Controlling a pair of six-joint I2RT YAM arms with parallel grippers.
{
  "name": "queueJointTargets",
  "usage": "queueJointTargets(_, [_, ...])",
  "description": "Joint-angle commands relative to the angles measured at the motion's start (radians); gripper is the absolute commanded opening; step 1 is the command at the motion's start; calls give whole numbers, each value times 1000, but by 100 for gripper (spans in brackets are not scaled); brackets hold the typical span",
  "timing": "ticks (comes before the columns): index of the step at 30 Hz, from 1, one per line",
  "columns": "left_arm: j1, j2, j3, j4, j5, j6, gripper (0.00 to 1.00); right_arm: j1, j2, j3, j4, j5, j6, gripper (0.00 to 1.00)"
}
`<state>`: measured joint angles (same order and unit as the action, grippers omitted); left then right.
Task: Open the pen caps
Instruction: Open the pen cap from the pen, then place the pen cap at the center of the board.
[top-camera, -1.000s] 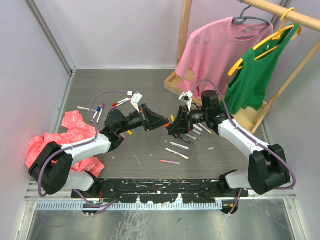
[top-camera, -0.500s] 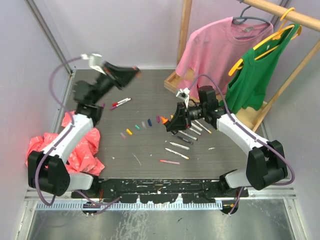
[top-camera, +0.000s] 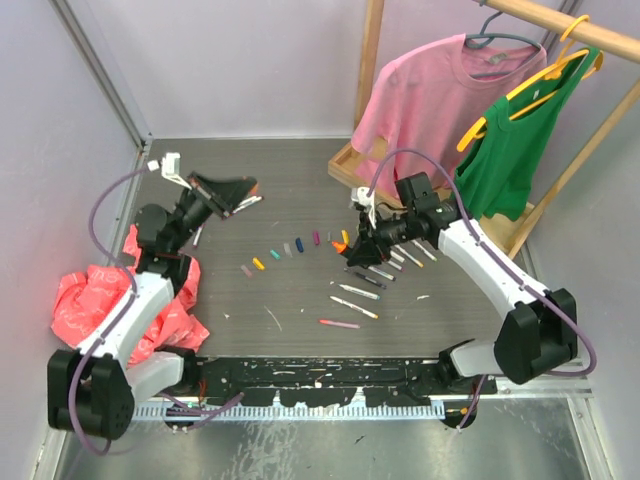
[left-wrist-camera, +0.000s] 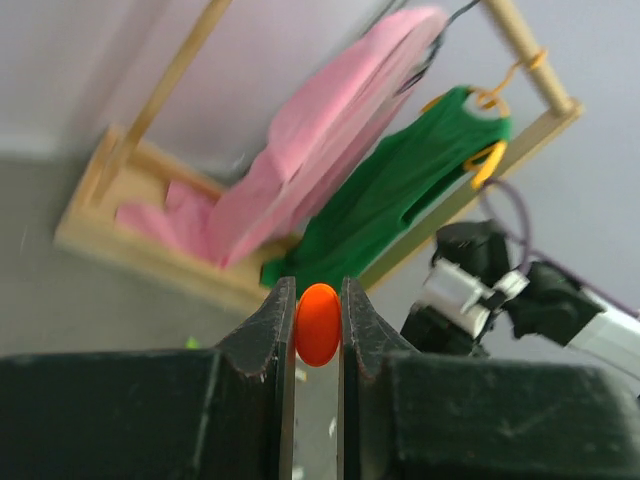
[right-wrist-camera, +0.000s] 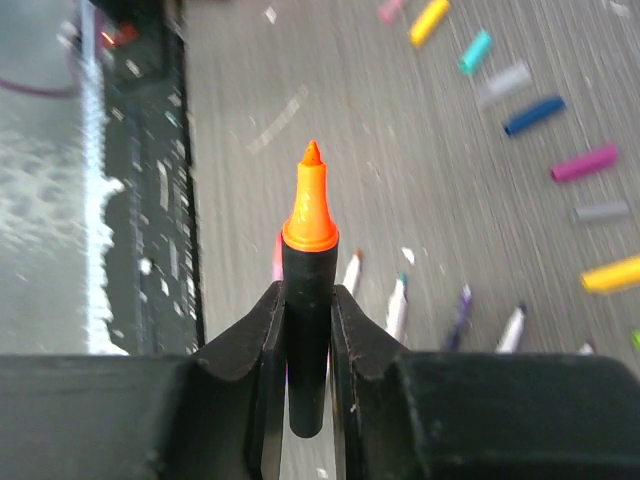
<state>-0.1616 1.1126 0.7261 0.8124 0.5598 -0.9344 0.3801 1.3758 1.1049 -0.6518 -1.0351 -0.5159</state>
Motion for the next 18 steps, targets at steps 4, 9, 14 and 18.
queueJointTargets(4, [2, -256, -159, -631, -230, 133, 0, 3, -153, -127, -283, 461, -333, 3])
queueJointTargets(9, [2, -290, -206, -811, -412, 143, 0, 1, -203, -236, -354, 655, -427, 3])
queueJointTargets(14, [3, -147, -145, -869, -440, 93, 0, 0, -183, -334, -399, 672, -541, 3])
queueJointTargets(18, [11, -13, -95, -897, -421, 69, 0, 1, -86, -384, -392, 644, -602, 3])
